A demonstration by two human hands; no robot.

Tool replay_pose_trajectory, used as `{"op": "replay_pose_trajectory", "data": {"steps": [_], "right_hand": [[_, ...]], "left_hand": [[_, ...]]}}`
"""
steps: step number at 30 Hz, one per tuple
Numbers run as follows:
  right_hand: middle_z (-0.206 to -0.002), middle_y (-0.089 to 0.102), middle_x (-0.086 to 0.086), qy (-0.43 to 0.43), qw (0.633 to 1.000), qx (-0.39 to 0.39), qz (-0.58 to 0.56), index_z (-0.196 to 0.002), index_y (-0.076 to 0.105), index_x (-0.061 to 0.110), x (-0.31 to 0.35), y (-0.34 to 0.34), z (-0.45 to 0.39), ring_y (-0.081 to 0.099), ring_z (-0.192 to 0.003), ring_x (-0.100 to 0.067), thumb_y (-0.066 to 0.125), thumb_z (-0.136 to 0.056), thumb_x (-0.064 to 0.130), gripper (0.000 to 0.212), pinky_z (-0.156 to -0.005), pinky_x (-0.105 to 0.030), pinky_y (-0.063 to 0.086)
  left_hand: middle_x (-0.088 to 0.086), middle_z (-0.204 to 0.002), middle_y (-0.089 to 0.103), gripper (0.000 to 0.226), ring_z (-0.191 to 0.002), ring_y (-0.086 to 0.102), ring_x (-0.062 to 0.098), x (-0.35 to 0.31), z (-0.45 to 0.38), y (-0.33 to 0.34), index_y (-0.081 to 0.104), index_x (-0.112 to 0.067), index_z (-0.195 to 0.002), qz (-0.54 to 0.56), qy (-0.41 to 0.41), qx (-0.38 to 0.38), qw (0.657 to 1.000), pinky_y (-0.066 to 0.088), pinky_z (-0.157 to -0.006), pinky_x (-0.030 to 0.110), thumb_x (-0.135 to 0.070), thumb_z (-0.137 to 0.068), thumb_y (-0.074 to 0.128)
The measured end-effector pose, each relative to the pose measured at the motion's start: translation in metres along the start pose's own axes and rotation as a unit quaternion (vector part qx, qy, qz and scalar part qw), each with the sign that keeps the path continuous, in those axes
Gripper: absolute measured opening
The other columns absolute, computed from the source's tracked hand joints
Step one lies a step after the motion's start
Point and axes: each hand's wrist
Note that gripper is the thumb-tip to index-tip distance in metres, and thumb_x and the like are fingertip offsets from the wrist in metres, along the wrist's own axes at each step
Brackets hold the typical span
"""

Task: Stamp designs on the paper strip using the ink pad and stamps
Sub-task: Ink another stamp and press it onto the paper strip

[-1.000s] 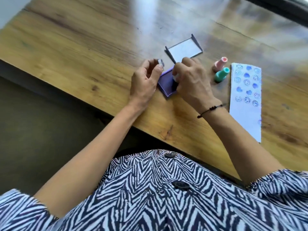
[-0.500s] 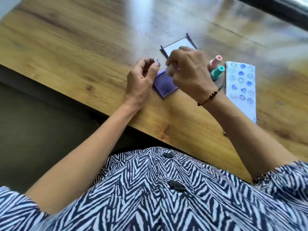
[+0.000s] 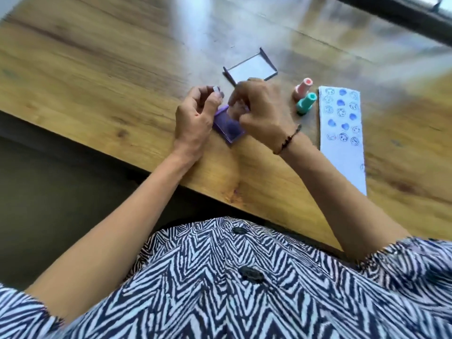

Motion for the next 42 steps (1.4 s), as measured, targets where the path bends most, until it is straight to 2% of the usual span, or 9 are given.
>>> {"op": "replay_pose_trajectory", "data": {"steps": [3, 9, 12, 14, 18, 21, 27, 34, 42], "right_hand": [[-0.095, 0.059, -0.016, 0.024, 1.0, 0.001, -0.019, -0.09, 0.064, 0.006, 0.004, 0.013, 0.012, 0.055, -0.079, -0.032, 0.051, -0.077, 0.0, 0.019, -0.068, -0.04, 0.046], [-0.062, 0.056, 0.013, 0.182, 0.925, -0.206, -0.263, -0.076, 0.066, 0.026, -0.028, -0.015, 0.049, 0.049, -0.057, 0.001, 0.071, -0.073, 0.016, 0.011, -0.061, -0.021, 0.046], [-0.066, 0.06, 0.002, 0.263, 0.866, -0.304, -0.296, -0.07, 0.064, 0.03, -0.062, -0.037, 0.091, 0.055, -0.062, -0.009, 0.072, -0.071, 0.016, 0.016, -0.068, -0.041, 0.056], [-0.071, 0.062, -0.002, 0.294, 0.862, -0.322, -0.259, -0.073, 0.065, 0.028, -0.085, -0.052, 0.106, 0.057, -0.066, -0.018, 0.072, -0.071, 0.014, 0.016, -0.075, -0.051, 0.056], [-0.073, 0.061, 0.002, 0.292, 0.902, -0.275, -0.157, -0.083, 0.068, 0.017, -0.109, -0.063, 0.116, 0.054, -0.061, -0.005, 0.071, -0.071, 0.013, 0.013, -0.068, -0.024, 0.047], [-0.077, 0.059, -0.004, 0.224, 0.952, -0.206, -0.037, -0.087, 0.068, 0.007, -0.108, -0.059, 0.114, 0.049, -0.069, -0.013, 0.068, -0.073, 0.01, 0.014, -0.067, -0.019, 0.038], [-0.094, 0.065, -0.018, 0.166, 0.974, -0.138, 0.064, -0.093, 0.066, 0.004, -0.107, -0.057, 0.111, 0.057, -0.09, -0.034, 0.061, -0.078, 0.009, 0.016, -0.082, -0.041, 0.045], [-0.095, 0.064, -0.014, 0.169, 0.973, -0.099, 0.118, -0.091, 0.065, 0.009, -0.103, -0.057, 0.107, 0.057, -0.096, -0.033, 0.058, -0.077, 0.012, 0.016, -0.074, -0.045, 0.05], [-0.088, 0.062, -0.017, 0.162, 0.978, -0.049, 0.125, -0.083, 0.064, 0.005, -0.1, -0.061, 0.096, 0.057, -0.082, -0.037, 0.049, -0.072, 0.0, 0.019, -0.067, -0.046, 0.051]], "left_hand": [[-0.002, -0.082, 0.065, 0.006, -0.077, 0.06, 0.01, -0.005, 0.002, 0.0, 0.061, -0.023, -0.082, 0.02, 0.006, -0.017, 1.0, 0.048, -0.077, 0.029, -0.02, -0.082, 0.056], [-0.006, -0.085, 0.064, 0.009, -0.082, 0.06, 0.007, -0.02, 0.023, 0.02, 0.059, -0.018, -0.092, 0.026, 0.062, -0.019, 0.998, 0.047, -0.078, 0.024, -0.019, -0.084, 0.055], [0.005, -0.092, 0.065, 0.018, -0.086, 0.06, 0.009, -0.025, 0.049, 0.058, 0.057, -0.016, -0.1, -0.026, 0.08, 0.154, 0.984, 0.046, -0.08, 0.019, -0.024, -0.085, 0.05], [0.013, -0.099, 0.066, 0.025, -0.088, 0.058, 0.01, -0.026, 0.065, 0.085, 0.057, -0.009, -0.105, -0.119, 0.122, 0.297, 0.939, 0.042, -0.08, 0.015, -0.023, -0.087, 0.049], [0.013, -0.102, 0.065, 0.025, -0.093, 0.058, 0.022, -0.018, 0.081, 0.116, 0.055, -0.003, -0.11, -0.263, 0.218, 0.474, 0.812, 0.036, -0.076, 0.021, -0.018, -0.09, 0.049], [0.013, -0.092, 0.062, 0.023, -0.083, 0.056, 0.023, -0.014, 0.078, 0.114, 0.053, -0.002, -0.105, -0.289, 0.234, 0.504, 0.78, 0.034, -0.072, 0.024, -0.019, -0.091, 0.048], [0.014, -0.095, 0.061, 0.026, -0.084, 0.053, 0.023, -0.013, 0.07, 0.112, 0.051, -0.001, -0.104, -0.313, 0.25, 0.522, 0.753, 0.032, -0.071, 0.024, -0.022, -0.09, 0.046], [0.01, -0.103, 0.067, 0.028, -0.092, 0.062, 0.027, -0.011, 0.072, 0.107, 0.052, -0.004, -0.106, -0.313, 0.224, 0.526, 0.758, 0.043, -0.08, 0.033, -0.025, -0.088, 0.048], [0.007, -0.098, 0.066, 0.036, -0.085, 0.059, 0.027, -0.007, 0.069, 0.107, 0.052, -0.007, -0.106, -0.308, 0.242, 0.525, 0.756, 0.028, -0.065, 0.021, -0.034, -0.084, 0.041]]}}
Point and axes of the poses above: each hand's wrist, its own z-axis away from the middle knuckle, its own y-axis out of the palm, x = y × z
